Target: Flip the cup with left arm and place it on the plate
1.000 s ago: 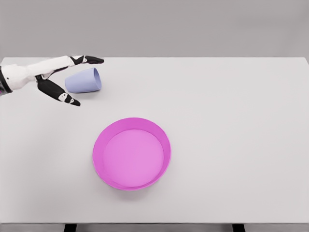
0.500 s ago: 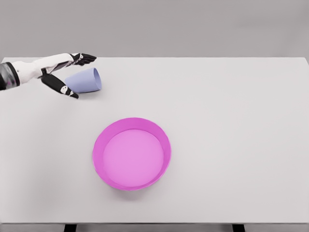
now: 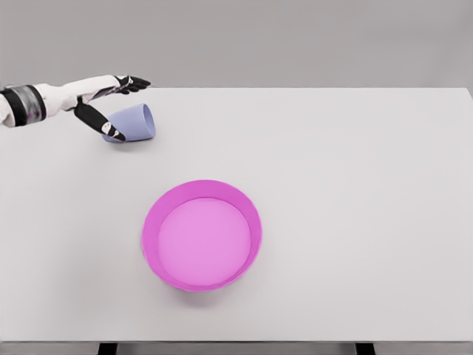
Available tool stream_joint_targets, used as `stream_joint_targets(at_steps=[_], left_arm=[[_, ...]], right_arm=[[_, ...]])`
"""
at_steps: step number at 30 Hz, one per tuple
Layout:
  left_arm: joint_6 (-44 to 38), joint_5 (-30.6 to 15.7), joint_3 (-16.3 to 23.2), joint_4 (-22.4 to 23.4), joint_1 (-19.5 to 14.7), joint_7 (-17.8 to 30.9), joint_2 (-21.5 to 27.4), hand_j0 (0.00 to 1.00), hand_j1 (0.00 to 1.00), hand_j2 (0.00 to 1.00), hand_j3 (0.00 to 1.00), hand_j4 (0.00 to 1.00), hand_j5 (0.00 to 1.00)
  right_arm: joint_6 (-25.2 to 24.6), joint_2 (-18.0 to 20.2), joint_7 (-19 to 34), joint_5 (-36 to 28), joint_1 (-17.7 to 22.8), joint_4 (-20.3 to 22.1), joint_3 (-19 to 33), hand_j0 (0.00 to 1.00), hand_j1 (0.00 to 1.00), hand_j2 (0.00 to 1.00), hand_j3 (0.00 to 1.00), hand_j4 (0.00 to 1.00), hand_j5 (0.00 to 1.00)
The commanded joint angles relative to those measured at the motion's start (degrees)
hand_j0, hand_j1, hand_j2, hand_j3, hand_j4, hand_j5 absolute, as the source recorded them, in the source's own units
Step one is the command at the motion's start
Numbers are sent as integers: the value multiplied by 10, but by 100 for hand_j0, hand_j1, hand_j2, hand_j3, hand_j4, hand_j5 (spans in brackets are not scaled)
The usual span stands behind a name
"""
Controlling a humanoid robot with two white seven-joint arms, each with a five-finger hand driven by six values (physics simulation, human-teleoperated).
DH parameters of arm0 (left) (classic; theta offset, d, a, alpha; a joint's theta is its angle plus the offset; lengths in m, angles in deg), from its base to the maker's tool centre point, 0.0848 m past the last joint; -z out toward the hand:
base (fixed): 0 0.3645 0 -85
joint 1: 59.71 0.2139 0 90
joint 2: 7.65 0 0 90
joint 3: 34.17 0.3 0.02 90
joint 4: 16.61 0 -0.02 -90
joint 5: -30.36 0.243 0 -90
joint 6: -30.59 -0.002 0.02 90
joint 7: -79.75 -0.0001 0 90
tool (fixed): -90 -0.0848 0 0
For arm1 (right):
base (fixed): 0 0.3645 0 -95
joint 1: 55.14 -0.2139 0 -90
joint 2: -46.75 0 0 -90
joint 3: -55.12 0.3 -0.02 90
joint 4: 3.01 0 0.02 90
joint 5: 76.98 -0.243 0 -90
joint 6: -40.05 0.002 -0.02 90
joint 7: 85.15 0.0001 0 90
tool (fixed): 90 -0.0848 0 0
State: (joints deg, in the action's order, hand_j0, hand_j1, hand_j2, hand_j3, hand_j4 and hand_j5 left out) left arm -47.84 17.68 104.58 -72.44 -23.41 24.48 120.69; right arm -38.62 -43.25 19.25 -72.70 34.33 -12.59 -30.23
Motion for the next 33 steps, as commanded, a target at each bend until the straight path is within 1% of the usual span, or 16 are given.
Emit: stream_joint_targets(at_steps=[1, 4, 7, 14, 22, 27, 28, 30, 31, 33], left_arm=[[-1, -2, -1, 24, 1, 1, -11, 100, 100, 100, 100, 100, 100], [0, -5, 1, 24, 0, 1, -12, 100, 100, 100, 100, 100, 100], [0, -5, 3, 40, -2, 0, -18, 100, 100, 100, 100, 100, 100], [1, -4, 3, 38, 1, 0, -18, 100, 100, 100, 100, 100, 100], [-4, 3, 6, 43, 0, 0, -29, 100, 100, 100, 100, 100, 100], [-4, 4, 0, 76, -4, 0, -34, 100, 100, 100, 100, 100, 100], [-4, 11, -1, 80, -5, 0, -36, 100, 100, 100, 100, 100, 100], [-4, 20, -1, 102, -8, 1, -56, 100, 100, 100, 100, 100, 100], [-4, 20, -1, 105, -9, 1, -62, 100, 100, 100, 100, 100, 100], [-4, 20, -1, 112, -15, 0, -62, 100, 100, 100, 100, 100, 100]], right_arm=[[0, 0, 0, 0, 0, 0, 0, 100, 100, 100, 100, 100, 100], [0, 0, 0, 0, 0, 0, 0, 100, 100, 100, 100, 100, 100], [0, 0, 0, 0, 0, 0, 0, 100, 100, 100, 100, 100, 100], [0, 0, 0, 0, 0, 0, 0, 100, 100, 100, 100, 100, 100], [0, 0, 0, 0, 0, 0, 0, 100, 100, 100, 100, 100, 100], [0, 0, 0, 0, 0, 0, 0, 100, 100, 100, 100, 100, 100], [0, 0, 0, 0, 0, 0, 0, 100, 100, 100, 100, 100, 100], [0, 0, 0, 0, 0, 0, 0, 100, 100, 100, 100, 100, 100], [0, 0, 0, 0, 0, 0, 0, 100, 100, 100, 100, 100, 100], [0, 0, 0, 0, 0, 0, 0, 100, 100, 100, 100, 100, 100]])
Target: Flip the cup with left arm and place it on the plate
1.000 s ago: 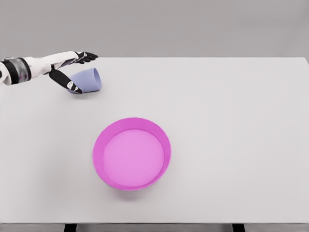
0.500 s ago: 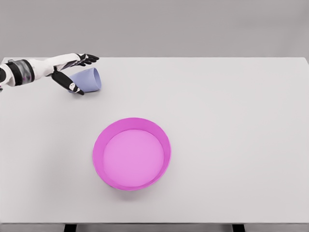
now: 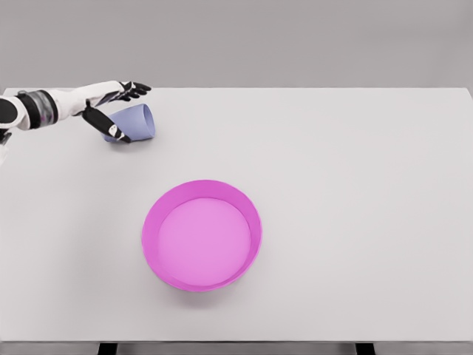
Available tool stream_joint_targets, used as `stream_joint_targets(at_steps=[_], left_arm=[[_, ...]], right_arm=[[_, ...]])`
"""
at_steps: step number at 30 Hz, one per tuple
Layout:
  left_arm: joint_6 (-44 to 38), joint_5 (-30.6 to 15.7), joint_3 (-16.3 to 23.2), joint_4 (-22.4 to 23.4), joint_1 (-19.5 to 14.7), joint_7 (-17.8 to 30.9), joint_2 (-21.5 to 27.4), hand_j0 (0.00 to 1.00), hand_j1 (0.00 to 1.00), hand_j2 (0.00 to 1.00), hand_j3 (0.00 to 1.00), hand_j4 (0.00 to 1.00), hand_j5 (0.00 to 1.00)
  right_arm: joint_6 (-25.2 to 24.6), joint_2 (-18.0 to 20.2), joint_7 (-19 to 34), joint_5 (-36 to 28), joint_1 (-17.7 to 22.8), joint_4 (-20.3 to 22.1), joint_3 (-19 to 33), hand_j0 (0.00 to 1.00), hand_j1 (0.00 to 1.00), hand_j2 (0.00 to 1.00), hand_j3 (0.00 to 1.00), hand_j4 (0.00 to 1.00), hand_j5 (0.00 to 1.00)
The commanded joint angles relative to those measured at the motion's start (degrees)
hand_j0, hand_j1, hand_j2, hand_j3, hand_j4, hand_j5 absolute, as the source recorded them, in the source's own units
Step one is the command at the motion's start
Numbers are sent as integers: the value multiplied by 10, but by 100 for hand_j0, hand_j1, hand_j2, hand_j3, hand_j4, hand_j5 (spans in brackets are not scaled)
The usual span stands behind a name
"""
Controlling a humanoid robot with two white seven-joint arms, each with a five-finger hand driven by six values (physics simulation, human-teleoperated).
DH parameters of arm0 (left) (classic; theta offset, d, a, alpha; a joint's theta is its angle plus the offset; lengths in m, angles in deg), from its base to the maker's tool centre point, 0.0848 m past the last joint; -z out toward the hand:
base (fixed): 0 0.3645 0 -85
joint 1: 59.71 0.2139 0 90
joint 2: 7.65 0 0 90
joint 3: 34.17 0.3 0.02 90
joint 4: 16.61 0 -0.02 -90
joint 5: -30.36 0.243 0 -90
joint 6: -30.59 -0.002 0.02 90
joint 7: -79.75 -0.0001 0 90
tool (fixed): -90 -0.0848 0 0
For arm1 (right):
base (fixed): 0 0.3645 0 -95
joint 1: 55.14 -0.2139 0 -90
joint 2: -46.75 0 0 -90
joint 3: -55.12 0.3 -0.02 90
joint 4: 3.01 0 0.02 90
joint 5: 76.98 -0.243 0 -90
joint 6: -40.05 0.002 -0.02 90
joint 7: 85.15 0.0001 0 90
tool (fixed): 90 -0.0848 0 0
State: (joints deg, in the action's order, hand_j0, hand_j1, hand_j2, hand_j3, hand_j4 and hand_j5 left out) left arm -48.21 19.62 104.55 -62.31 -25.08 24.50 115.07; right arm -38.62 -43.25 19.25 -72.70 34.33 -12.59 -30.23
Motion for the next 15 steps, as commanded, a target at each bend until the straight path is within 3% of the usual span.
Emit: stream_joint_targets(at_steps=[1, 15], left_arm=[[0, -1, -2, 19, 0, 0, -6, 100, 100, 100, 100, 100, 100], [0, 6, -2, 38, -5, -1, -22, 100, 100, 100, 100, 100, 100]], right_arm=[[0, 0, 0, 0, 0, 0, 0, 100, 100, 100, 100, 100, 100], [0, 0, 0, 0, -1, 0, 0, 100, 100, 100, 100, 100, 100]])
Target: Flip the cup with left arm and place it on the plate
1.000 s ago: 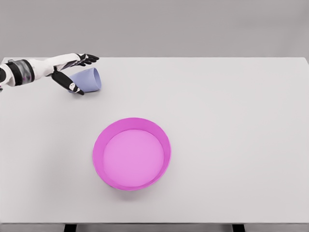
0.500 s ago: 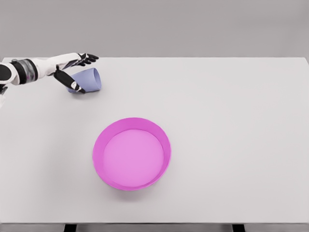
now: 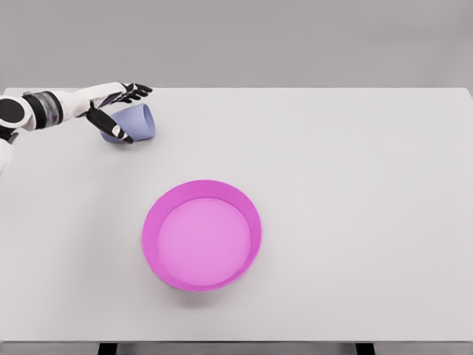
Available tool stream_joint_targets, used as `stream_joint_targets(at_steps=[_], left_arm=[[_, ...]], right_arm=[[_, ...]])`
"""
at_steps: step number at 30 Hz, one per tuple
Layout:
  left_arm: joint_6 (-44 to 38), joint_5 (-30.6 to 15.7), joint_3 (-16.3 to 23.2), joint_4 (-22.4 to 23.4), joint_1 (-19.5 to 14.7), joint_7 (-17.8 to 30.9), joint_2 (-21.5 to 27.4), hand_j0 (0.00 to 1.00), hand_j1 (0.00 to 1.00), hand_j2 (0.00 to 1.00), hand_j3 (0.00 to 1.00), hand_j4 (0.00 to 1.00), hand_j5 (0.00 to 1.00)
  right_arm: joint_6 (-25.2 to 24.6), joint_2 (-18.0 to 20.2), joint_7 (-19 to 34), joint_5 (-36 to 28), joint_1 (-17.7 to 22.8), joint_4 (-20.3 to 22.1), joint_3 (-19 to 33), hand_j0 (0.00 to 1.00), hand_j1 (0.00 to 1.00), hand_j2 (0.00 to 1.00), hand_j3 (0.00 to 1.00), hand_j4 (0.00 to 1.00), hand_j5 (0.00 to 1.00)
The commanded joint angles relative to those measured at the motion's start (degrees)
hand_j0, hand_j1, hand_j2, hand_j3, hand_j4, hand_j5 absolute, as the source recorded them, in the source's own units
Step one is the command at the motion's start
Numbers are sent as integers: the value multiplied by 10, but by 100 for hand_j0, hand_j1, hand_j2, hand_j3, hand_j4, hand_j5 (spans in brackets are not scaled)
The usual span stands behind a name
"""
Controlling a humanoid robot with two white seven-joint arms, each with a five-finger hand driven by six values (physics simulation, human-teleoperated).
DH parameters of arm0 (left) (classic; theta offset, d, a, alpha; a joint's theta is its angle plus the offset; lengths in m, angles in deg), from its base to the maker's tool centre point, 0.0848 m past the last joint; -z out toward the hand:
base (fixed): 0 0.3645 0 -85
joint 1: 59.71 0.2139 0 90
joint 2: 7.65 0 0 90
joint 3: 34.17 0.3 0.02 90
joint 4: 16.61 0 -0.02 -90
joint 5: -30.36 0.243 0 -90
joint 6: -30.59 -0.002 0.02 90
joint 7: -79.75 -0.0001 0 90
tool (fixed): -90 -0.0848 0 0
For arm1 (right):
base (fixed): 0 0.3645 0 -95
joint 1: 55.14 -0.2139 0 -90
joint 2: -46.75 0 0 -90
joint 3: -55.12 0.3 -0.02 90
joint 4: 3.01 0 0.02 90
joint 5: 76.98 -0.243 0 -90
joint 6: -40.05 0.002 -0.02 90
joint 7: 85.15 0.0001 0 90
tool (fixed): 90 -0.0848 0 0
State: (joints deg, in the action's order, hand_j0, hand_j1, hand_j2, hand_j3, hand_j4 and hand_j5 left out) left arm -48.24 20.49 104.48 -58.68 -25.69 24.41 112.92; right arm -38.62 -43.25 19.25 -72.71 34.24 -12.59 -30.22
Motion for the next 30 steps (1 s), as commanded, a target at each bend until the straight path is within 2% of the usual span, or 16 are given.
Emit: stream_joint_targets(at_steps=[1, 16, 18, 21, 28, 30], left_arm=[[-1, -2, -1, 1, 1, 0, -1, 100, 100, 100, 100, 100, 100], [-3, -2, 0, 50, -2, 0, -25, 100, 100, 100, 100, 100, 100], [-2, -1, 0, 49, -2, 0, -25, 84, 84, 84, 84, 84, 84], [-1, -2, -1, 48, -1, -6, -23, 67, 67, 67, 67, 67, 67], [-3, -2, 0, 49, -1, -9, -25, 66, 66, 66, 66, 66, 66], [-3, -3, -1, 48, -1, -9, -24, 62, 62, 62, 62, 62, 62]], right_arm=[[0, 0, 0, 0, 1, 0, 0, 100, 100, 100, 100, 100, 100], [0, 0, 0, 0, 1, 0, 0, 100, 100, 100, 100, 100, 100], [0, 0, 0, 0, 1, 0, 0, 100, 100, 100, 100, 100, 100], [0, 0, 0, 0, 1, 0, 0, 100, 100, 100, 100, 100, 100], [0, 0, 0, 0, 1, 0, 0, 100, 100, 100, 100, 100, 100], [0, 0, 0, 0, 1, 0, 0, 100, 100, 100, 100, 100, 100]])
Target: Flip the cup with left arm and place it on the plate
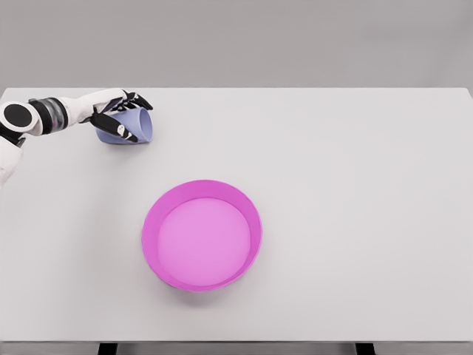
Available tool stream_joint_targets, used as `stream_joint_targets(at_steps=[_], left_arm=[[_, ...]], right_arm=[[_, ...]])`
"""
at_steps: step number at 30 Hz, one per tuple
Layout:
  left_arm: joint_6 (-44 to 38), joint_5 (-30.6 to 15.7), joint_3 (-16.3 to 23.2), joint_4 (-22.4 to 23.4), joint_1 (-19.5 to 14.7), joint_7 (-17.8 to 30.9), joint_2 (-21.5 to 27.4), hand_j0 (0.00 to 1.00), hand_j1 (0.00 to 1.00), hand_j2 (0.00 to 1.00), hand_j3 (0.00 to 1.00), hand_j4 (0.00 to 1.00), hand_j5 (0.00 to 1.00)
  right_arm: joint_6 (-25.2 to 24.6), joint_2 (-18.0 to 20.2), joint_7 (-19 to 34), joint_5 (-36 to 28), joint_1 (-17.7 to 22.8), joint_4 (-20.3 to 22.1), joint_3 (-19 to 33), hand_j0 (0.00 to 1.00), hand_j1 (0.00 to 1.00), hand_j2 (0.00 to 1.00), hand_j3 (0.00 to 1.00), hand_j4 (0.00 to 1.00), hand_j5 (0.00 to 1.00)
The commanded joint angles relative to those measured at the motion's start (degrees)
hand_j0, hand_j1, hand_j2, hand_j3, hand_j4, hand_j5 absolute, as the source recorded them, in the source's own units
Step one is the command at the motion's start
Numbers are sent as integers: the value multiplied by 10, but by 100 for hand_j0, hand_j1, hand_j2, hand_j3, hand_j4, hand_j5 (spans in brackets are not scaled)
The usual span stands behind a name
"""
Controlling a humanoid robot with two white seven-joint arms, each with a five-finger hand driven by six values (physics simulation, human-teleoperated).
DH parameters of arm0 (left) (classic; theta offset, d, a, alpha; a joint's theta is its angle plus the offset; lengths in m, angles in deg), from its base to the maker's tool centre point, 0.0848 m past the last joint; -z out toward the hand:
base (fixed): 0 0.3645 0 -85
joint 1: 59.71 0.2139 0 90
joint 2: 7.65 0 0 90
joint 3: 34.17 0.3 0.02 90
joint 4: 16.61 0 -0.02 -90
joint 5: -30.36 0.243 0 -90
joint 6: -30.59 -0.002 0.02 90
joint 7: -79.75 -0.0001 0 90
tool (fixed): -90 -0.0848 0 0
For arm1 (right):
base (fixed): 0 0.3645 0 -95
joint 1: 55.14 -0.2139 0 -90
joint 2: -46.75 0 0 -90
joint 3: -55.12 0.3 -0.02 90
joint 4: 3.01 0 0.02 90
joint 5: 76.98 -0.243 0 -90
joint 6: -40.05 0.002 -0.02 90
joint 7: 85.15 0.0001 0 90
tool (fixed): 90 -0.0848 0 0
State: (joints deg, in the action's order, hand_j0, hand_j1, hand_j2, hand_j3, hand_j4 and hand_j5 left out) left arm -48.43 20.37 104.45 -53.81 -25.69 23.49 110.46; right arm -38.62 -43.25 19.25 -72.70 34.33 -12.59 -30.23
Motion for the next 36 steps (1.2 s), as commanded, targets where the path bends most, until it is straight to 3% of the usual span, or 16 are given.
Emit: stream_joint_targets(at_steps=[1, 4, 7, 13, 15, 24, 30, 36], left_arm=[[-1, -2, -2, -1, 0, 0, 1, 60, 60, 60, 60, 60, 60], [1, -6, -3, -10, 2, 2, 4, 58, 58, 58, 58, 58, 58], [2, -14, -11, -67, 4, 4, 13, 58, 58, 58, 58, 58, 58], [0, -121, 0, -218, 11, 5, 106, 58, 58, 58, 58, 58, 58], [-1, -158, -4, -264, 32, 5, 135, 57, 57, 57, 57, 57, 57], [-1, -256, 0, -426, 69, 5, 222, 54, 54, 54, 54, 54, 54], [1, -315, 0, -500, 83, 4, 222, 53, 53, 53, 53, 53, 53], [7, -411, 0, -519, 91, 5, 221, 55, 55, 55, 55, 55, 55]], right_arm=[[0, 0, 0, 0, 0, 0, 0, 100, 100, 100, 100, 100, 100], [0, 0, 0, 0, 0, 0, 0, 100, 100, 100, 100, 100, 100], [0, 0, 0, 0, 0, 0, 0, 100, 100, 100, 100, 100, 100], [0, 0, 0, 0, 0, 0, 0, 100, 100, 100, 100, 100, 100], [0, 0, 0, 0, 0, 0, 0, 100, 100, 100, 100, 100, 100], [0, 0, 0, 0, 0, 0, 0, 100, 100, 100, 100, 100, 100], [0, 0, 0, 0, 0, 0, 0, 100, 100, 100, 100, 100, 100], [0, 0, 0, 0, 0, 0, 0, 100, 100, 100, 100, 100, 100]])
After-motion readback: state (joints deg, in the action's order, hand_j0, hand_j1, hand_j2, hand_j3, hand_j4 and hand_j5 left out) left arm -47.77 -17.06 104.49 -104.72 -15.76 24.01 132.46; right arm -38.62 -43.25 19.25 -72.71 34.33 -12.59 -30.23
